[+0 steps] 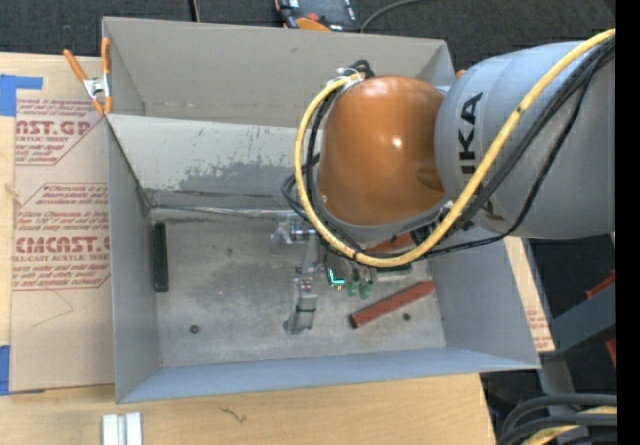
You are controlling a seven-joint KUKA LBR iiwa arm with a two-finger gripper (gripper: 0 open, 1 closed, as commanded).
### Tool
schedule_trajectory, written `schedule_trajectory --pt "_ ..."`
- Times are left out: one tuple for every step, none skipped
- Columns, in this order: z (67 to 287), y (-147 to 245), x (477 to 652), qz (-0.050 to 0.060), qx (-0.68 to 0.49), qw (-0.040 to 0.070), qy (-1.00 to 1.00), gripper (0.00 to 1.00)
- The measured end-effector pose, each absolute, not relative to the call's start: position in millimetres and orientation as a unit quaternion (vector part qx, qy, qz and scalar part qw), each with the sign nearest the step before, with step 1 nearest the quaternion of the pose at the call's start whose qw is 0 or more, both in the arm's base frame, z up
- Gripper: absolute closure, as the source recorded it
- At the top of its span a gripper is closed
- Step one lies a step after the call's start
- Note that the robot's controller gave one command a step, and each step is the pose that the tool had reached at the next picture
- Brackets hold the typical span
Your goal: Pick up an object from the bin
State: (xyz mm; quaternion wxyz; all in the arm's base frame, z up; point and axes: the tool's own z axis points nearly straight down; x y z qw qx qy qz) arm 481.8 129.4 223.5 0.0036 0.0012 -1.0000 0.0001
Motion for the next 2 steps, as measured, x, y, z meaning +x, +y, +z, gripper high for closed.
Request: schedule_trajectory --pt "157 56 545.8 0.001 0.089 0.001 -0.996 0.0" --pt "69 17 551.1 -0.001 0.249 0.001 -0.968 0.0"
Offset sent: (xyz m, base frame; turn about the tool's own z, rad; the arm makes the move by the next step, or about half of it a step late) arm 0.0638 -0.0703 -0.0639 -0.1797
